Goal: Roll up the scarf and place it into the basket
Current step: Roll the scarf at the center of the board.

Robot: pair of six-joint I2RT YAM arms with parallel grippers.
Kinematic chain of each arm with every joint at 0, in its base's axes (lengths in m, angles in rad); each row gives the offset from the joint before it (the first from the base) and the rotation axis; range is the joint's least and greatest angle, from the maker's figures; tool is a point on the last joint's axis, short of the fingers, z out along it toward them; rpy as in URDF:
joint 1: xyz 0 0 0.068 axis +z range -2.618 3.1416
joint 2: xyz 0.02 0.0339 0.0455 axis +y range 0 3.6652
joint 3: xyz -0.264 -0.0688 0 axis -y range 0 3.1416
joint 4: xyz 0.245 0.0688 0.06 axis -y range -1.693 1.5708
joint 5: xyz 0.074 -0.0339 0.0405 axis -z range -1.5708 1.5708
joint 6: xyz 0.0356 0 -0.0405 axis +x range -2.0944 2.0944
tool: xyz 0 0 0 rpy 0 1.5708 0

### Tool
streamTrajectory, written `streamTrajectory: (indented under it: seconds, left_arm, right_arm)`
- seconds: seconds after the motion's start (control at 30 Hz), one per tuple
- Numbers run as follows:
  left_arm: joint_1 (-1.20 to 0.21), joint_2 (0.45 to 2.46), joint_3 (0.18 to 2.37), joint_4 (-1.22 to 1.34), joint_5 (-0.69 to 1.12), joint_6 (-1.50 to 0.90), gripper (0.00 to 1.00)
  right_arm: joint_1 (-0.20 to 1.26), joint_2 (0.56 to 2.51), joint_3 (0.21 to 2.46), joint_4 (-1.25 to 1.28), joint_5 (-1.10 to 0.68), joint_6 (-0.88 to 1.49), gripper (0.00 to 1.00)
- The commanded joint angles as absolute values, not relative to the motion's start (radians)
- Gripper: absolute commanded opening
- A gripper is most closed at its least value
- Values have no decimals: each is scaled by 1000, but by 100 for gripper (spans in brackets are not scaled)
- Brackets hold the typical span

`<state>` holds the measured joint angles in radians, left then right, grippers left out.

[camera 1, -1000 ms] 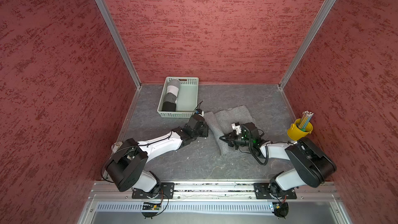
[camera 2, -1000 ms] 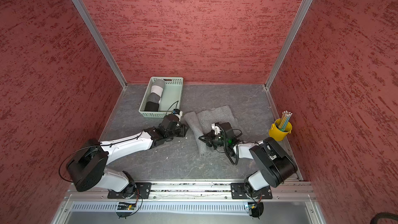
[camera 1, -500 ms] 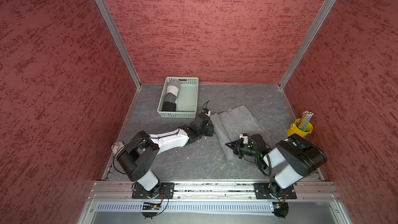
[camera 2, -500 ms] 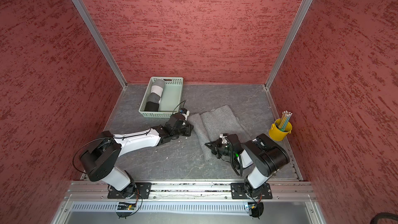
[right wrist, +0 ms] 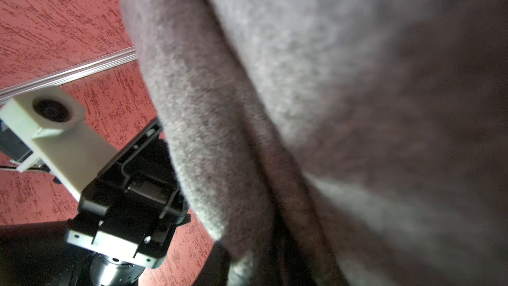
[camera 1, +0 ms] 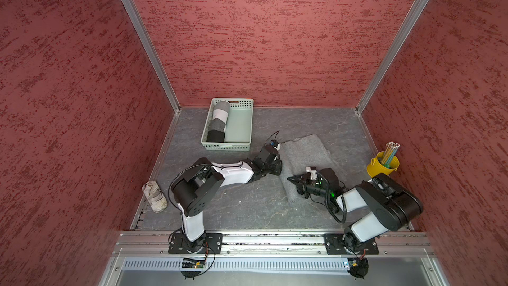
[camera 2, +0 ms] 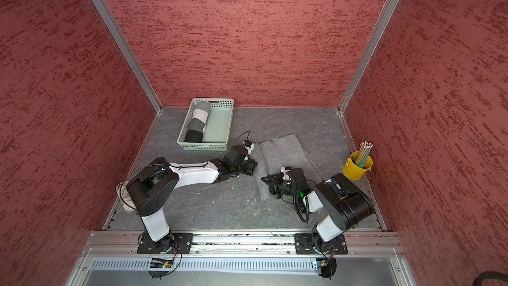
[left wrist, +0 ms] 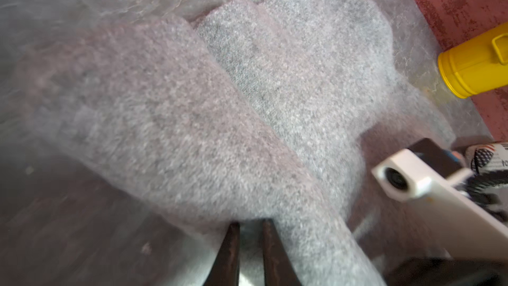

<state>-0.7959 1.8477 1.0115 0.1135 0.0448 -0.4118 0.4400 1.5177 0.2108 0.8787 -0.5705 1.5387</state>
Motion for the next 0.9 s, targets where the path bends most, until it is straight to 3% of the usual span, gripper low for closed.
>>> streamTrajectory:
  seconds: [0.0, 0.2, 0.33, 0.53, 0.7, 0.87]
  left_arm:
    - [-776, 1895, 1076, 133, 98, -400, 17]
    - [-752, 1940, 1130, 85, 145, -425, 17]
    - [-752, 1937, 1129, 90, 163, -432, 17]
    - [-756, 1931, 1123, 94, 161, -443, 17]
    - [-759, 1919, 1109, 104, 155, -462, 17]
    - [-759, 1920, 1101, 112, 151, -478, 17]
  right_arm:
    - [434, 1398, 306, 520, -500, 1393, 34]
    - [446, 1222, 577, -168, -266, 1020, 49]
    - [518, 1225, 722, -405, -53, 889, 54]
    - [613, 1330, 854, -425, 115, 859, 58]
    - [628, 1422, 907, -365, 138, 852, 53]
    - [662, 1511, 960, -379, 172, 814, 54]
